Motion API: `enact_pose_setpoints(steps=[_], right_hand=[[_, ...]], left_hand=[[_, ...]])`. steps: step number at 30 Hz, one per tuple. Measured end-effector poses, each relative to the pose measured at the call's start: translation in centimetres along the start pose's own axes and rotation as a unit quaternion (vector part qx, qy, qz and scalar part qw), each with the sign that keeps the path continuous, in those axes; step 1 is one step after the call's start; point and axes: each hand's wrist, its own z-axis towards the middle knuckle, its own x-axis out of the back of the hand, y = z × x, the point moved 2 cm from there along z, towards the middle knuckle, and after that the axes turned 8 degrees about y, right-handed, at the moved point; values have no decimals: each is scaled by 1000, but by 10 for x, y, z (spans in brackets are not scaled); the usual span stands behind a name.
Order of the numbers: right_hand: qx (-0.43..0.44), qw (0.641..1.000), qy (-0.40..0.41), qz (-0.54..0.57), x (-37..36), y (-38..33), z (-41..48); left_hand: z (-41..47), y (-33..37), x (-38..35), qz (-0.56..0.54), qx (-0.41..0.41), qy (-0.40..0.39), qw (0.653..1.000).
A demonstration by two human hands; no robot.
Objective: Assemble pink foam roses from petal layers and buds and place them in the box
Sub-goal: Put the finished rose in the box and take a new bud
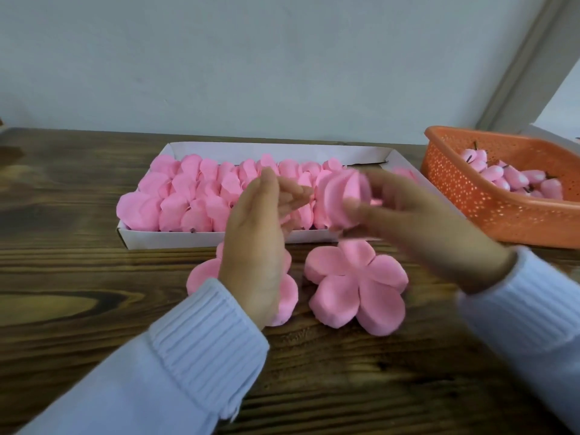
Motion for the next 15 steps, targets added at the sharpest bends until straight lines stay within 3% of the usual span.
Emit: enact_pose_setpoints(steps=[4,8,11,15], right_hand=[[-97,981,128,105,35,16,62],[-95,965,240,-45,57,37,120],[-97,952,254,-141,56,54,145],[-100,939,202,-261,52,70,155]], left_hand=[[8,-2,4,-8,64,64,996],[11,-10,8,-30,121,94,988],[12,-15,11,-28,131,113,985],[11,-18,12,-23,133,125,983]])
